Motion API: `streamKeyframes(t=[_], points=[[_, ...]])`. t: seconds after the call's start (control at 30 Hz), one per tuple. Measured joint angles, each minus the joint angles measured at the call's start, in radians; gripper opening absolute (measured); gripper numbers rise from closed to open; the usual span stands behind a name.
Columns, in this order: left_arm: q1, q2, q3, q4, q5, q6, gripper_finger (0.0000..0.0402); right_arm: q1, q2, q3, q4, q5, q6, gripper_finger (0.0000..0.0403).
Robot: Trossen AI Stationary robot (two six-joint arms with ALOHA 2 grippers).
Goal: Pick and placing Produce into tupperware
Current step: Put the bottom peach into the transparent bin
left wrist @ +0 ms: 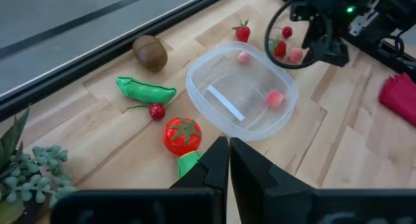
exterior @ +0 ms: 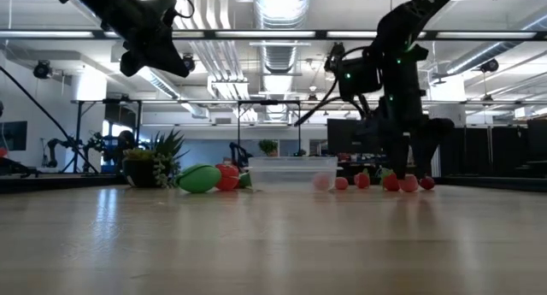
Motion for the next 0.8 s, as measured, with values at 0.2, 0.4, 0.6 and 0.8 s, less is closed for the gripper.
streamKeyframes(t=[0.2,0.4,0.6,0.8], points=[[0.000,0.000,0.000,0.001,0.000,-0.006,0.0000,-0.016,0.013,-0.018,0.030,0.035,-0.012,0.0235],[0.000,0.000,0.000,0.000,0.000,-0.006,0.0000,-0.037,0.043,-0.023,0.073,0.032,-0.022,0.0215],[0.000,0.000,0.000,0.000,0.000,-0.006,0.0000,-0.042,0.051,-0.024,0.077,0.030,-0.025,0.0174],[0.000,0.000,0.000,0.000,0.000,-0.006,0.0000,-0.043,0.049,-0.020,0.068,0.011,-0.024,0.0127]])
